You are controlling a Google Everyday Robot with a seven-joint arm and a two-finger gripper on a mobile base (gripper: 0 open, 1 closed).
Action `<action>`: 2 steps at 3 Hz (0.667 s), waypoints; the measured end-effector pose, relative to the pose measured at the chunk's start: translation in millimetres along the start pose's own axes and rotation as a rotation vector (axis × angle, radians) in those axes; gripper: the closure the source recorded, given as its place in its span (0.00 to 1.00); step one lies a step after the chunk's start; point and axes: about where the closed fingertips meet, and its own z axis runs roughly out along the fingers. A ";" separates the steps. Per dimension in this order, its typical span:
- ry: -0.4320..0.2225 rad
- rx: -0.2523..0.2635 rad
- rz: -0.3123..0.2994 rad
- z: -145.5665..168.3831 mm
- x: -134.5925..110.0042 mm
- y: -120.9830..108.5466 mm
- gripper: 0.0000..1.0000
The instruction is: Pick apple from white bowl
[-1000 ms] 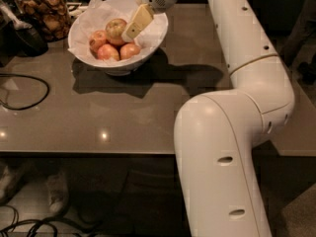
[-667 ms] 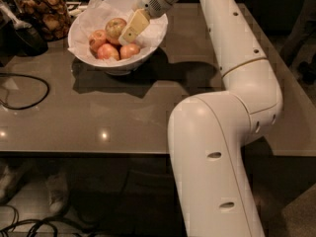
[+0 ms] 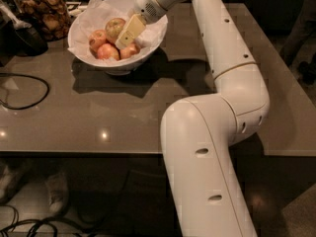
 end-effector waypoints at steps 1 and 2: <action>-0.007 -0.011 0.003 4.1 -0.2 0.1 0.00; -0.008 -0.017 0.022 7.3 1.2 -0.9 0.00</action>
Offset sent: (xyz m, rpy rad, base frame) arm 0.0268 -0.0108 0.0114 -0.0096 0.0644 0.0059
